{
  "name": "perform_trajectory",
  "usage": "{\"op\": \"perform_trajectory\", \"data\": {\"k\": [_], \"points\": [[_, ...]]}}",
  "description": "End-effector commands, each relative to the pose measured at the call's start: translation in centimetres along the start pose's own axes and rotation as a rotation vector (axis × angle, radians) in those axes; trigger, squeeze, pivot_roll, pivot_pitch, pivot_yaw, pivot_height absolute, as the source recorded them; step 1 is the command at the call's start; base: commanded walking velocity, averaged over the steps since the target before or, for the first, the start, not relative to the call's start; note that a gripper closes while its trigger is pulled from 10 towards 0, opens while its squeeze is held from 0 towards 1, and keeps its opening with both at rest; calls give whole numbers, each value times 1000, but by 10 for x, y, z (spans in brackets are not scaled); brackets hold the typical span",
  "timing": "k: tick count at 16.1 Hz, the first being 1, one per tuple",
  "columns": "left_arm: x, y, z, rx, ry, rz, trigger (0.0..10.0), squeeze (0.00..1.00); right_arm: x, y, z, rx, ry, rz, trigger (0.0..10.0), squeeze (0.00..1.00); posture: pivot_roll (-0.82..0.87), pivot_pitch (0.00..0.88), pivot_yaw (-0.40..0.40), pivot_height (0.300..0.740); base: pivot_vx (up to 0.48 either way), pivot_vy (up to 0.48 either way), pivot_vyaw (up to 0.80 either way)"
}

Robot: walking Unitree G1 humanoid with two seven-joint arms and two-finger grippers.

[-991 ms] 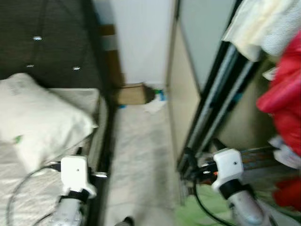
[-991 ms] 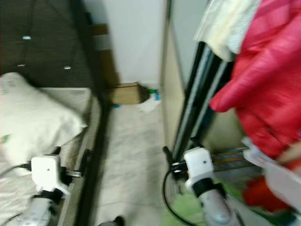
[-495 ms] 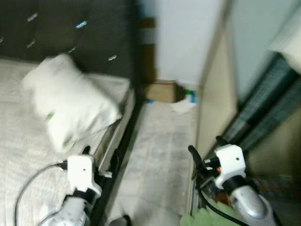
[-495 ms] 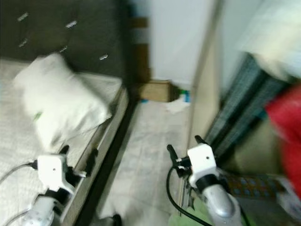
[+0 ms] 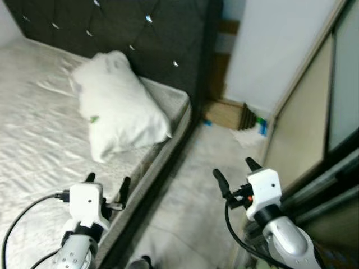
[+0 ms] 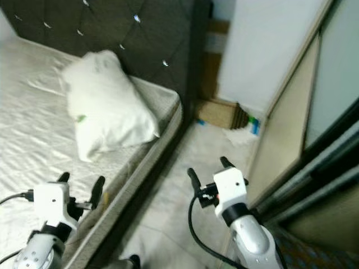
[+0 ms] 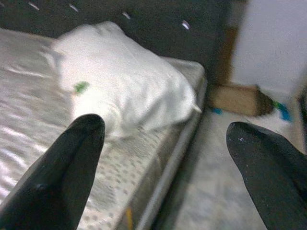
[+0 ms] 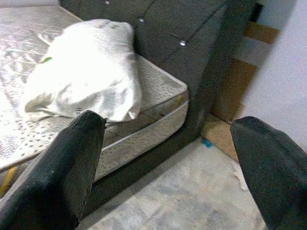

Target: Clean up the room

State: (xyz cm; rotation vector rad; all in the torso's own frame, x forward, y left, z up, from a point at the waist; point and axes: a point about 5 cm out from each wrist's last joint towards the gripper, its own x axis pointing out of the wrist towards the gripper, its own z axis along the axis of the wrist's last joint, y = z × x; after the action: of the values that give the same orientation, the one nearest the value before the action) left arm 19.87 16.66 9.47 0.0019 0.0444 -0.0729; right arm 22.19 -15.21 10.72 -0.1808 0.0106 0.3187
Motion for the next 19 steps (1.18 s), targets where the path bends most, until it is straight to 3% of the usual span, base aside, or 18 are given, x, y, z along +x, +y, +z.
{"op": "perform_trajectory", "data": {"k": [1, 19], "points": [[-3, -4, -3, 2, 12, -18, 10000, 0, -3, -4, -3, -5, 18, -5, 10000, 0, 61, 178, -28, 740, 0, 0, 800], [-4, -7, -3, 31, -5, -45, 10000, 0, 3, -3, -2, 2, 4, 30, 10000, 0, 71, 181, -28, 740, 0, 0, 800]]}}
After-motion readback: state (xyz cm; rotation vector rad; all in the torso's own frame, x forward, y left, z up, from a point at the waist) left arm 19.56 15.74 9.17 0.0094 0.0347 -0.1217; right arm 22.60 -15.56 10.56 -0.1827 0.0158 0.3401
